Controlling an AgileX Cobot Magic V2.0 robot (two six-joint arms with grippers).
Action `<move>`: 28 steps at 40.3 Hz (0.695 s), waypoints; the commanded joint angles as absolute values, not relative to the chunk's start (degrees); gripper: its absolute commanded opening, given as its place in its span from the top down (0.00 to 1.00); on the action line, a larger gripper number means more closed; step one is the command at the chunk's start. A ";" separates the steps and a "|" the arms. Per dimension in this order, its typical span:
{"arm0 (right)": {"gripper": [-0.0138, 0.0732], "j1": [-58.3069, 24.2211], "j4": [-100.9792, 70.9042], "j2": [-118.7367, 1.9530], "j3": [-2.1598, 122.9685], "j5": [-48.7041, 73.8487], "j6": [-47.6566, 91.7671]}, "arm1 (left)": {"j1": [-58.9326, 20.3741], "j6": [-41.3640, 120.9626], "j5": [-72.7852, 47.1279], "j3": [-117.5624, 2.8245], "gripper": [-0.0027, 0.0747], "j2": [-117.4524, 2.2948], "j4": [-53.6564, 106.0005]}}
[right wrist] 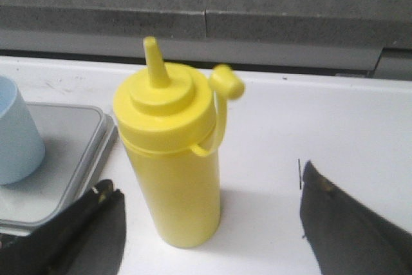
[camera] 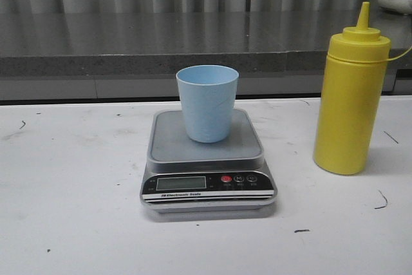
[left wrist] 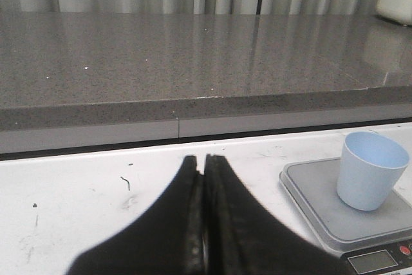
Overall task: Pour seasoning into cup on scale with both arms
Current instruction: 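Reach the right gripper to the yellow bottle and grasp it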
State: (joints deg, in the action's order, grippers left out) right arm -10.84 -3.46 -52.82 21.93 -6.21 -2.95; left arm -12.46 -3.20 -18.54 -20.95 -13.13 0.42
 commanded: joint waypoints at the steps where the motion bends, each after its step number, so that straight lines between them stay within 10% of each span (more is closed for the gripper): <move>1: 0.18 -11.62 -4.30 -56.85 19.06 -19.19 -2.95 | -12.36 -3.96 -13.63 -22.48 0.99 -13.55 0.91; 28: 0.18 -11.82 1.46 -88.38 12.36 -59.37 -10.19 | -12.36 -3.96 -13.63 -22.48 0.99 -13.55 0.91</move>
State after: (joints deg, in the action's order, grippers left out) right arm -11.73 0.68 -87.44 11.39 -51.05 -9.26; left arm -12.46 -3.30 -18.54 -20.86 -13.13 0.42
